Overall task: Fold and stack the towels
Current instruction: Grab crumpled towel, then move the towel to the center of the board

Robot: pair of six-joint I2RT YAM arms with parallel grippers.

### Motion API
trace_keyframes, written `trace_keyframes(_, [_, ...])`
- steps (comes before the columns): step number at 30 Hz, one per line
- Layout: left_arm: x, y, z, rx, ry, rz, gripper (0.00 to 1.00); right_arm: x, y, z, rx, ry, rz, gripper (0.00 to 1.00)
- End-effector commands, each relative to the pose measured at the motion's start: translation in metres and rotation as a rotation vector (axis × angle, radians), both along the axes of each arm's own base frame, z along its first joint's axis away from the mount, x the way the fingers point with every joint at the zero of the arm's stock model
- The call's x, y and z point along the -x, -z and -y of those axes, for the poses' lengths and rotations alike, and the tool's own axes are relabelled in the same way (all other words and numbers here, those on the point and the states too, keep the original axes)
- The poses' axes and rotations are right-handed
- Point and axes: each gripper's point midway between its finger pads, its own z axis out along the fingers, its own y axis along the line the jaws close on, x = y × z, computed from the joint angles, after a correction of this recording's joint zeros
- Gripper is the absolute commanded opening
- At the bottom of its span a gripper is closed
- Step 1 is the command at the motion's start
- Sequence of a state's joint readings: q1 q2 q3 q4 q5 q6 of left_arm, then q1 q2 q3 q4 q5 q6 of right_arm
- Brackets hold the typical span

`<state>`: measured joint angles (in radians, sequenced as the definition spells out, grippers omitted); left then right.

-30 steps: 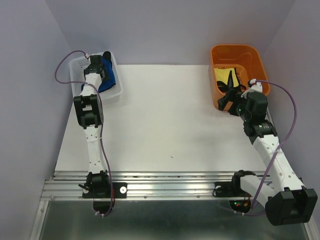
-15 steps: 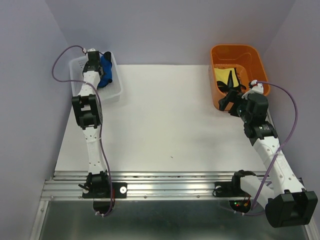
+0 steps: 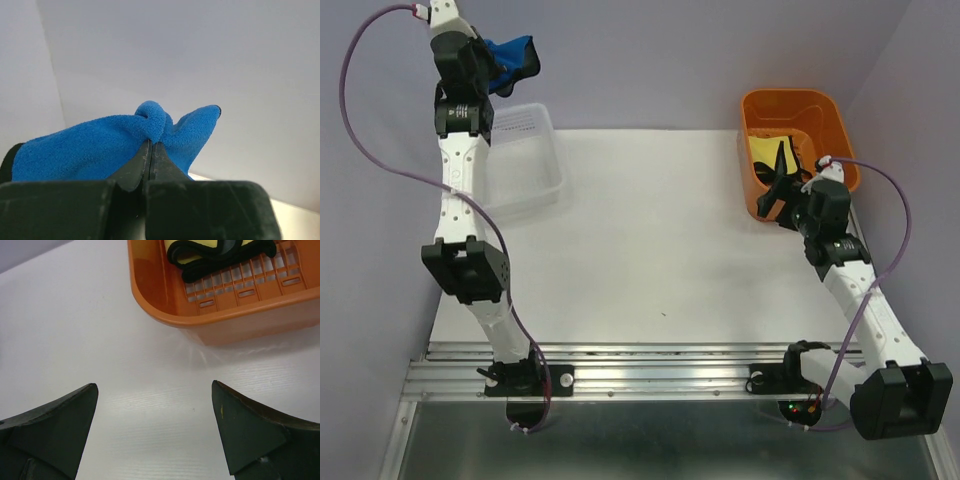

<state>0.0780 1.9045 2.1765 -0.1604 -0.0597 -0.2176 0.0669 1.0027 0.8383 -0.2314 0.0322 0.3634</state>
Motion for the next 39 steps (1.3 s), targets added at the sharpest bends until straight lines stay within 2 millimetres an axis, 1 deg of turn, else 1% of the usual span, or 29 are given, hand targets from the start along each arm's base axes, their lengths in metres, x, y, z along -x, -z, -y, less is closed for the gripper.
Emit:
trace_keyframes(1, [0.037,-0.054,0.066,-0.035,0.150,0.115,0.00,-0.028,-0.057,0.011,-0.009,0.092,0.099,1.00])
trace_keyframes(2, [0.060,-0.076,0.077,-0.048,0.162,0.158,0.00,-0.031,-0.059,0.017,0.003,0.120,0.091,1.00])
trace_keyframes(3, [0.072,-0.085,0.086,-0.055,0.177,0.183,0.00,-0.039,-0.067,0.018,0.001,0.134,0.095,1.00])
trace_keyframes(4, [0.080,-0.080,0.096,-0.060,0.192,0.177,0.00,-0.041,-0.069,0.019,0.001,0.144,0.094,1.00])
trace_keyframes(5, [0.111,-0.108,0.113,-0.056,0.221,0.252,0.00,-0.042,-0.070,0.018,-0.003,0.136,0.089,1.00])
trace_keyframes(9, [0.165,-0.117,0.148,-0.013,0.353,0.322,0.00,-0.040,-0.071,0.001,-0.047,0.053,0.109,1.00])
trace_keyframes(10, [0.170,-0.102,0.164,0.015,0.431,0.294,0.00,-0.037,-0.071,-0.005,-0.060,0.020,0.113,1.00])
trace_keyframes(11, [0.192,-0.110,0.179,0.025,0.496,0.326,0.00,-0.031,-0.065,-0.007,-0.065,0.007,0.112,1.00])
trace_keyframes(14, [0.220,-0.081,0.219,0.068,0.679,0.287,0.00,-0.018,-0.063,-0.010,-0.085,-0.005,0.131,1.00])
trace_keyframes(15, [0.230,-0.068,0.240,0.089,0.750,0.264,0.00,-0.013,-0.052,-0.015,-0.100,-0.033,0.113,1.00])
trace_keyframes(16, [0.232,-0.032,0.257,0.105,0.796,0.192,0.08,-0.010,-0.050,-0.017,-0.108,-0.045,0.112,1.00])
trace_keyframes(17, [0.240,-0.021,0.266,0.121,0.820,0.178,0.15,-0.006,-0.049,-0.023,-0.119,-0.077,0.111,1.00])
trace_keyframes(18, [0.253,-0.008,0.289,0.163,0.880,0.163,0.19,0.001,-0.042,-0.025,-0.126,-0.092,0.101,1.00])
trace_keyframes(19, [0.253,0.037,0.303,0.176,0.907,0.071,0.24,0.005,-0.041,-0.029,-0.132,-0.115,0.098,1.00])
trace_keyframes(21, [0.264,0.078,0.331,0.198,0.979,-0.011,0.32,0.014,-0.032,-0.032,-0.140,-0.127,0.063,1.00])
trace_keyframes(22, [0.272,0.126,0.353,0.183,1.025,-0.127,0.43,0.022,-0.028,-0.032,-0.148,-0.131,0.057,1.00])
trace_keyframes(23, [0.276,0.152,0.359,0.174,1.028,-0.204,0.51,0.029,-0.023,-0.034,-0.156,-0.140,0.039,1.00])
trace_keyframes(25, [0.281,0.196,0.364,0.186,1.001,-0.346,0.78,0.041,-0.021,-0.037,-0.167,-0.160,0.046,1.00])
trace_keyframes(26, [0.285,0.229,0.360,0.171,0.966,-0.448,0.79,0.047,-0.010,-0.039,-0.173,-0.171,0.016,1.00])
trace_keyframes(28, [0.289,0.250,0.351,0.173,0.909,-0.506,0.84,0.054,-0.002,-0.042,-0.187,-0.186,-0.005,1.00])
trace_keyframes(29, [0.293,0.265,0.339,0.163,0.857,-0.530,0.94,0.061,0.007,-0.049,-0.205,-0.219,-0.024,1.00])
trace_keyframes(30, [0.296,0.272,0.333,0.167,0.836,-0.543,0.94,0.064,0.013,-0.051,-0.217,-0.226,-0.042,1.00])
trace_keyframes(31, [0.299,0.277,0.327,0.189,0.804,-0.555,0.99,0.068,0.020,-0.057,-0.227,-0.246,-0.062,1.00])
trace_keyframes(33, [0.305,0.292,0.302,0.189,0.695,-0.576,0.99,0.077,0.039,-0.065,-0.236,-0.267,-0.127,1.00])
trace_keyframes(34, [0.307,0.298,0.293,0.194,0.654,-0.585,0.99,0.083,0.045,-0.076,-0.238,-0.297,-0.151,1.00])
trace_keyframes(35, [0.308,0.305,0.278,0.206,0.575,-0.593,0.99,0.086,0.054,-0.076,-0.218,-0.276,-0.177,1.00])
trace_keyframes(36, [0.310,0.313,0.269,0.204,0.533,-0.611,0.99,0.095,0.065,-0.088,-0.213,-0.293,-0.215,1.00])
trace_keyframes(38, [0.311,0.324,0.258,0.204,0.480,-0.629,0.99,0.101,0.083,-0.086,-0.174,-0.238,-0.265,1.00])
trace_keyframes(39, [0.310,0.326,0.257,0.208,0.474,-0.632,0.99,0.109,0.098,-0.093,-0.182,-0.246,-0.310,1.00])
